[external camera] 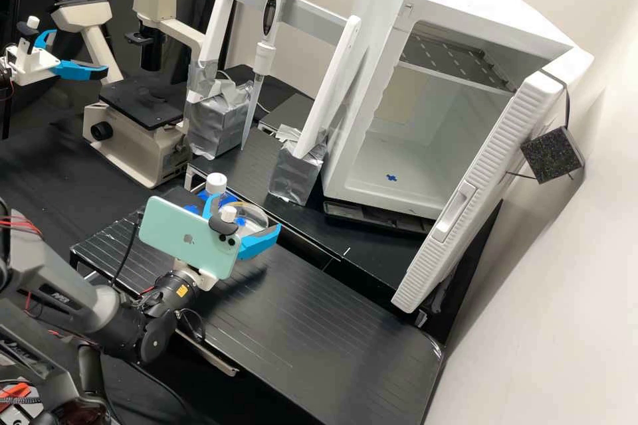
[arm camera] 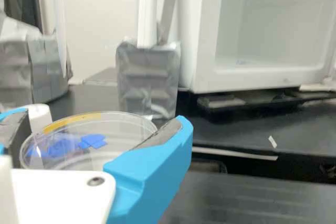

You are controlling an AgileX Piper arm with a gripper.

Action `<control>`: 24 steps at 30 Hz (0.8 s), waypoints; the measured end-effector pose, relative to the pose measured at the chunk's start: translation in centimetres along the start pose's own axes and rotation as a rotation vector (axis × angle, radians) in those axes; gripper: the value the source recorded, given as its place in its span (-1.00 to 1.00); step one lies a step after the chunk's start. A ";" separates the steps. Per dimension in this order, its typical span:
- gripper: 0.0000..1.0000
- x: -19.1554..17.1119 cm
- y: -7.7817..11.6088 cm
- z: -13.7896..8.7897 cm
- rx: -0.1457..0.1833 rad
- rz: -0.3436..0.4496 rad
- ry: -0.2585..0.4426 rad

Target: Open the lid

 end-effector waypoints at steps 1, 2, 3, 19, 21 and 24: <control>-1.00 -0.1 0.1 -0.1 -0.001 0.009 0.004; -1.00 -0.1 0.2 -0.2 0.003 0.014 0.006; -1.00 -0.2 0.3 -0.3 -0.002 0.022 0.010; -1.00 0.6 3.0 4.9 0.143 0.205 -0.240; -1.00 0.8 3.2 5.6 0.148 0.209 -0.262; -1.00 0.9 3.3 6.3 0.144 0.206 -0.288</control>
